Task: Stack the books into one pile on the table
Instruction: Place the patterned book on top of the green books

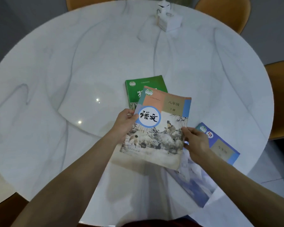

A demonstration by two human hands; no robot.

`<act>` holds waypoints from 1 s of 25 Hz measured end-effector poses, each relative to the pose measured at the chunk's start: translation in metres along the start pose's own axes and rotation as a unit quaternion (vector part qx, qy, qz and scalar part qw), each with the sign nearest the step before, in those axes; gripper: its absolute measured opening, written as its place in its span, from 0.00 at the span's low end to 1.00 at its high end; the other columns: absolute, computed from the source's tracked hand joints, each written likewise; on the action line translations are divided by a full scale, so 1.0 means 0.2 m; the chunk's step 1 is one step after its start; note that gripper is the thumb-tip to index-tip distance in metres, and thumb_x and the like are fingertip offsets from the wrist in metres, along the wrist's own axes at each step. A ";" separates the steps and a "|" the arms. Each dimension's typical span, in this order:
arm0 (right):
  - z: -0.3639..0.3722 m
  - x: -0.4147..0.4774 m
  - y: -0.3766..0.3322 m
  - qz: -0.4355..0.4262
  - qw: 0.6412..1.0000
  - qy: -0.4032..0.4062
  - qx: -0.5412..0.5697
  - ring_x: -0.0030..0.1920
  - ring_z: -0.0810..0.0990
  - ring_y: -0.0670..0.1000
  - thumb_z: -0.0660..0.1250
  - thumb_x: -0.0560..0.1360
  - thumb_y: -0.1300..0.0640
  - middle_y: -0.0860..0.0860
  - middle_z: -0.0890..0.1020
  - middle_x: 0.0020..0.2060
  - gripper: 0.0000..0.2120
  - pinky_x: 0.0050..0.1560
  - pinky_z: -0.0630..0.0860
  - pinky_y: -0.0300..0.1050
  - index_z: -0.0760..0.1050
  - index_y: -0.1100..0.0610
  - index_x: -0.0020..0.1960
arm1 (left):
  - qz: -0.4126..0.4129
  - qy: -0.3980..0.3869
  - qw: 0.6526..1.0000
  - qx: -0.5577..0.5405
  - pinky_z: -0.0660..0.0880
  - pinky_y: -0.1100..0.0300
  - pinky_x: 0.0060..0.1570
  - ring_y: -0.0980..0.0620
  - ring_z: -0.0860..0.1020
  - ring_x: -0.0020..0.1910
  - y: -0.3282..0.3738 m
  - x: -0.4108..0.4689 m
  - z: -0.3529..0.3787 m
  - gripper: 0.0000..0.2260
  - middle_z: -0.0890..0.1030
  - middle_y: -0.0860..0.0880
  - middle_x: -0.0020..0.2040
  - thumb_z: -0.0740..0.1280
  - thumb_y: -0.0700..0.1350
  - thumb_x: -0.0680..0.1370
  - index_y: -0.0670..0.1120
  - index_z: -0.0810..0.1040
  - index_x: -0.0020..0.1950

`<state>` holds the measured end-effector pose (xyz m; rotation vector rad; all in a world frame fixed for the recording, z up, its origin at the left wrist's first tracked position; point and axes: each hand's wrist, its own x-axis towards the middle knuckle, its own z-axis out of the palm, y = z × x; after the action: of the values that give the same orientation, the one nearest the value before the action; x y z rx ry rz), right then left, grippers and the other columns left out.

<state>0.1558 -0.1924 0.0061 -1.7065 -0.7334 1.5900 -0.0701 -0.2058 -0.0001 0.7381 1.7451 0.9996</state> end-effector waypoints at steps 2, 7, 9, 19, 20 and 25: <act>0.03 0.09 -0.12 -0.022 1.000 -0.009 -0.017 0.32 0.75 0.51 0.64 0.78 0.62 0.55 0.78 0.34 0.05 0.28 0.78 0.38 0.76 0.64 0.47 | -0.001 0.021 1.000 -0.013 0.69 0.64 0.37 0.48 0.73 0.49 0.05 0.05 0.02 0.04 0.75 0.43 0.51 0.62 0.39 0.80 0.41 0.72 0.54; 0.16 0.37 -0.31 -0.039 0.997 -0.027 -0.066 0.35 0.76 0.55 0.66 0.77 0.61 0.56 0.79 0.35 0.05 0.36 0.76 0.44 0.78 0.63 0.49 | -0.027 0.069 0.996 -0.043 0.69 0.63 0.37 0.47 0.71 0.49 0.12 0.22 0.03 0.03 0.74 0.44 0.52 0.62 0.39 0.80 0.41 0.70 0.52; 0.22 0.48 -0.37 -0.050 0.993 -0.031 -0.098 0.35 0.75 0.55 0.66 0.77 0.61 0.56 0.79 0.36 0.05 0.36 0.75 0.44 0.79 0.62 0.48 | -0.043 0.091 0.994 -0.040 0.69 0.60 0.38 0.47 0.71 0.48 0.14 0.30 0.03 0.04 0.74 0.45 0.52 0.62 0.40 0.80 0.41 0.70 0.53; 0.44 0.87 -0.45 -0.093 0.971 -0.028 -0.218 0.43 0.78 0.55 0.67 0.76 0.59 0.55 0.81 0.39 0.09 0.43 0.78 0.46 0.82 0.64 0.52 | -0.044 0.159 0.984 0.073 0.74 0.54 0.47 0.45 0.74 0.43 0.13 0.56 0.03 0.02 0.77 0.44 0.43 0.67 0.39 0.76 0.43 0.74 0.45; 0.45 0.88 -0.44 -0.099 0.968 -0.024 -0.230 0.44 0.78 0.54 0.67 0.76 0.59 0.56 0.81 0.42 0.10 0.46 0.78 0.47 0.82 0.64 0.52 | -0.041 0.163 0.982 0.090 0.72 0.56 0.45 0.46 0.73 0.43 0.12 0.57 0.04 0.02 0.77 0.45 0.41 0.66 0.39 0.77 0.43 0.74 0.44; 0.46 0.89 -0.39 -0.126 0.950 -0.012 -0.285 0.41 0.74 0.53 0.65 0.76 0.60 0.55 0.78 0.39 0.10 0.43 0.72 0.42 0.82 0.66 0.50 | -0.009 0.170 0.963 0.209 0.67 0.62 0.41 0.47 0.72 0.40 0.08 0.60 0.05 0.06 0.76 0.44 0.39 0.63 0.39 0.78 0.42 0.75 0.41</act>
<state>0.0853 0.0054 -0.0420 -1.8833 -1.4688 1.2921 -0.1033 -0.0967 -0.0404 0.8446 2.3001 0.7831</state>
